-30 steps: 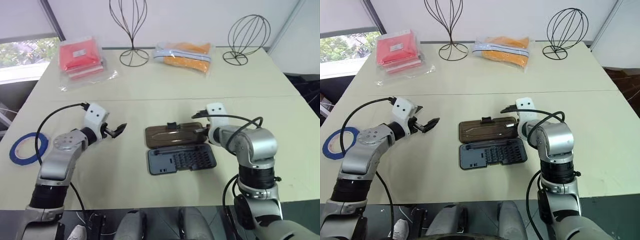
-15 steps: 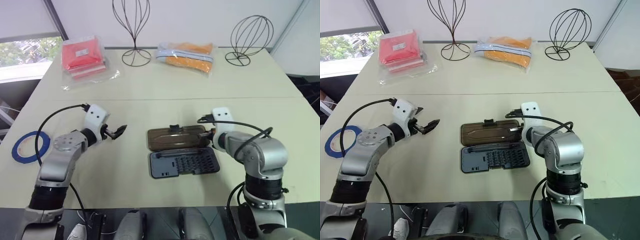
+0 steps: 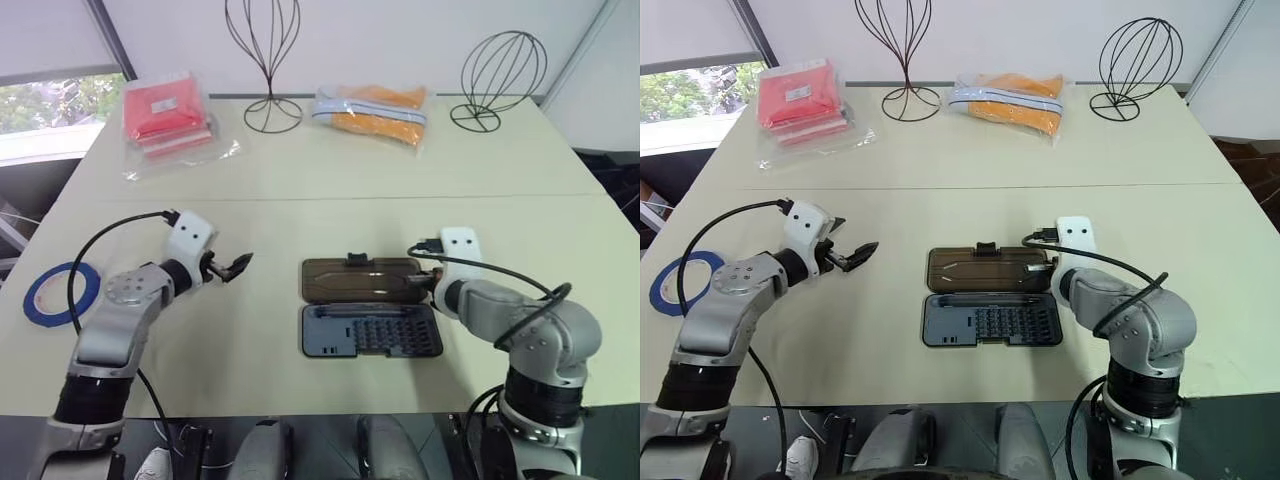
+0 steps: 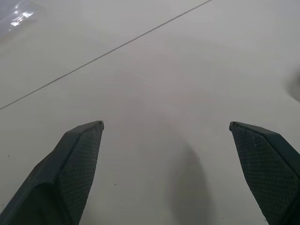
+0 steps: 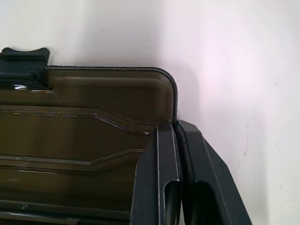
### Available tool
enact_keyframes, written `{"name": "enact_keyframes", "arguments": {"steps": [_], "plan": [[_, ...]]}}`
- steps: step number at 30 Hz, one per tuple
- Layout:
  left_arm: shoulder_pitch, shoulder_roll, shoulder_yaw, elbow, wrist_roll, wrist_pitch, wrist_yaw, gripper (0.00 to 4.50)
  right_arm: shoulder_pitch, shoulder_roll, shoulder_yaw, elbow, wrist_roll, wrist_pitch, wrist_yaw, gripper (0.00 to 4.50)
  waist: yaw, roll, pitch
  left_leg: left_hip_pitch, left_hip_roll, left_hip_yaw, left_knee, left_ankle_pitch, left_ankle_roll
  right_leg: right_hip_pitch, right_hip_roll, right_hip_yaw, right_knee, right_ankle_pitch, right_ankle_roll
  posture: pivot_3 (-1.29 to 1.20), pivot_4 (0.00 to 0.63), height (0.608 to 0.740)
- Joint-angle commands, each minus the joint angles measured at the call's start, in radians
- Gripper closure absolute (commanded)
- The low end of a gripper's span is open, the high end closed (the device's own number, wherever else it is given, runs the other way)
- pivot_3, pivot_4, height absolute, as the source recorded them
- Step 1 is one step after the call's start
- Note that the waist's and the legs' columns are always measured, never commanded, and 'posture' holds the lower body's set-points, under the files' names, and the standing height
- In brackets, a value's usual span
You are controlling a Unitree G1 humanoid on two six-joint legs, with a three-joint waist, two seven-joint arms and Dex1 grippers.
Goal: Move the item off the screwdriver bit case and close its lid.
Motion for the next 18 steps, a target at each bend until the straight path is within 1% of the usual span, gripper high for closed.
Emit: {"name": "enact_keyframes", "arguments": {"steps": [1, 6, 11, 12, 16, 18], "plan": [[-0.011, 0.016, 0.015, -0.038, 0.001, -0.001, -0.001, 0.0, 0.023, -0.025, -0.013, 0.017, 0.201, 0.028, -0.136, 4.47, -0.001, 0.0, 0.0, 0.0, 0.0, 0.0, 0.0, 0.0, 0.0, 0.0, 0.0, 0.0, 0.0, 0.0, 0.0, 0.0, 0.15, 0.74], [-0.012, 0.019, 0.015, -0.042, 0.0, 0.004, -0.001, 0.0, 0.016, -0.075, -0.029, 0.07, 0.477, 0.028, -0.345, 4.47, -0.002, 0.0, 0.0, 0.0, 0.001, 0.0, 0.0, -0.001, 0.001, 0.0, 0.0, 0.0, 0.0, 0.0, 0.0, 0.0, 0.15, 0.74], [-0.012, 0.02, 0.015, -0.044, -0.002, 0.007, -0.002, 0.0, 0.002, -0.105, -0.031, 0.131, 0.698, 0.028, -0.539, 4.47, -0.002, 0.0, 0.0, 0.0, 0.001, 0.001, 0.0, -0.001, 0.002, 0.0, 0.0, 0.0, 0.0, 0.0, 0.0, 0.0, 0.15, 0.74], [-0.012, 0.02, 0.015, -0.045, -0.002, 0.008, -0.002, 0.0, 0.006, -0.138, -0.007, 0.146, 0.779, -0.008, -0.596, 4.47, -0.002, 0.0, 0.0, 0.0, 0.001, 0.001, 0.0, -0.001, 0.002, 0.0, 0.0, 0.0, 0.0, 0.0, 0.0, 0.0, 0.15, 0.74], [-0.012, 0.02, 0.015, -0.05, -0.003, 0.013, -0.003, 0.0, 0.03, -0.352, 0.173, 0.173, 1.152, -0.261, -0.824, 4.47, 0.0, 0.0, 0.0, -0.001, 0.001, 0.0, 0.001, -0.001, 0.002, 0.0, 0.0, 0.0, -0.001, 0.0, 0.0, 0.0, 0.15, 0.74], [-0.012, 0.019, 0.014, -0.051, -0.004, 0.014, -0.004, 0.0, 0.026, -0.431, 0.244, 0.171, 1.239, -0.354, -0.873, 4.47, -0.002, 0.0, 0.0, -0.002, 0.002, 0.001, 0.001, -0.001, 0.003, 0.0, 0.0, 0.0, -0.007, 0.0, 0.0, 0.0, 0.15, 0.74]]}}
